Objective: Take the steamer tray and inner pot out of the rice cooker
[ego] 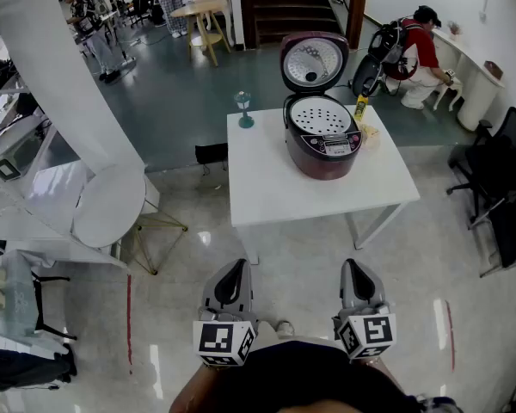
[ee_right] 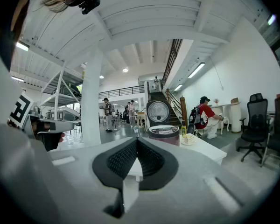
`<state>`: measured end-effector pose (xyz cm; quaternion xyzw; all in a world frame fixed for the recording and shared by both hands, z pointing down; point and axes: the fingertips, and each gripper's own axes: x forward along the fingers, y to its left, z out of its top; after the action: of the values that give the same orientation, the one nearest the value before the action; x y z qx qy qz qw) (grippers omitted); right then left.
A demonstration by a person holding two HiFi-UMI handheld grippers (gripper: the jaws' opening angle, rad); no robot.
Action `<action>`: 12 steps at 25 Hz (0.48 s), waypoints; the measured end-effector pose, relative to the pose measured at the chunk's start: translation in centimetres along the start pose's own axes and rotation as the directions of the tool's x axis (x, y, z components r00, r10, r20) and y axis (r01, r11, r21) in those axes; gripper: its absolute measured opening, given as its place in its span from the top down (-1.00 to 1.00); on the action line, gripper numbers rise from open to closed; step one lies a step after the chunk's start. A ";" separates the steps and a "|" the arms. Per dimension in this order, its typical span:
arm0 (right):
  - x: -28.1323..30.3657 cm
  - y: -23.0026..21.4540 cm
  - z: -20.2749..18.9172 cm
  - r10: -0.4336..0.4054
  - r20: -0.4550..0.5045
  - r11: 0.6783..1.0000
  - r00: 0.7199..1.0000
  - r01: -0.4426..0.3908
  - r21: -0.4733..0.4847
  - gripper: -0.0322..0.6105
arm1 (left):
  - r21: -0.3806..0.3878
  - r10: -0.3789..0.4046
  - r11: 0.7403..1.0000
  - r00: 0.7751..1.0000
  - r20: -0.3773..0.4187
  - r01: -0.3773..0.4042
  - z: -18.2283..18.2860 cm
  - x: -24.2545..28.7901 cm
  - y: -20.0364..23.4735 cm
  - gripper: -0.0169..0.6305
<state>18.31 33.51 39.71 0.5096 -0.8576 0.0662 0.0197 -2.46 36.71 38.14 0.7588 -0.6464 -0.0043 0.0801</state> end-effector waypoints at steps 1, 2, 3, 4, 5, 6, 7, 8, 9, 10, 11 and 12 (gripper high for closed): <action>0.0 -0.1 -0.1 -0.003 -0.002 1.000 1.000 0.003 0.005 0.88 | -0.001 0.004 1.000 1.000 -0.003 -0.004 -0.2 0.0 0.1 0.94; -0.1 -0.1 -0.2 -0.005 -0.004 1.000 1.000 0.005 0.011 0.88 | -0.001 0.007 1.000 1.000 -0.006 -0.007 -0.3 0.0 0.1 0.93; -0.2 -0.2 -0.2 -0.007 -0.003 1.000 1.000 0.007 0.017 0.88 | 0.001 0.008 1.000 1.000 -0.009 -0.008 -0.4 -0.1 0.1 0.94; -0.3 -0.2 -0.2 -0.007 0.000 1.000 1.000 0.007 0.020 0.88 | 0.004 0.007 1.000 1.000 -0.011 -0.007 -0.4 -0.1 0.0 0.93; -0.4 -0.3 -0.1 -0.007 0.003 1.000 1.000 0.006 0.018 0.88 | 0.008 0.004 1.000 1.000 -0.012 -0.003 -0.4 0.0 -0.1 0.94; -0.5 -0.5 -0.1 -0.010 0.002 1.000 1.000 0.010 0.016 0.88 | 0.010 0.000 1.000 1.000 -0.012 0.000 -0.4 0.0 -0.3 0.93; -0.6 -0.6 -0.1 -0.016 -0.002 1.000 1.000 0.016 0.011 0.88 | 0.011 -0.003 1.000 1.000 -0.011 0.003 -0.3 0.0 -0.4 0.94; -0.6 -0.8 -0.2 -0.021 -0.005 1.000 1.000 0.021 0.006 0.88 | 0.011 -0.005 1.000 1.000 -0.010 0.005 -0.3 0.1 -0.5 0.93; -0.6 -0.8 -0.2 -0.022 -0.006 1.000 1.000 0.022 0.004 0.88 | 0.011 -0.005 1.000 1.000 -0.010 0.005 -0.3 0.1 -0.6 0.93; -0.7 -0.8 -0.2 -0.021 -0.005 1.000 1.000 0.021 0.005 0.88 | 0.012 -0.006 1.000 1.000 -0.010 0.006 -0.3 0.1 -0.6 0.93; -0.6 -0.7 -0.2 -0.018 -0.003 1.000 1.000 0.018 0.004 0.88 | 0.012 -0.006 1.000 1.000 -0.011 0.006 -0.3 0.1 -0.7 0.94; -0.6 -0.8 -0.2 -0.019 -0.007 1.000 1.000 0.019 0.000 0.88 | 0.012 -0.006 1.000 1.000 -0.011 0.007 -0.3 0.2 -0.7 0.93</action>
<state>19.31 33.72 39.91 0.5177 -0.8526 0.0678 0.0232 -1.66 36.68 38.37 0.7614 -0.6434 0.0038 0.0790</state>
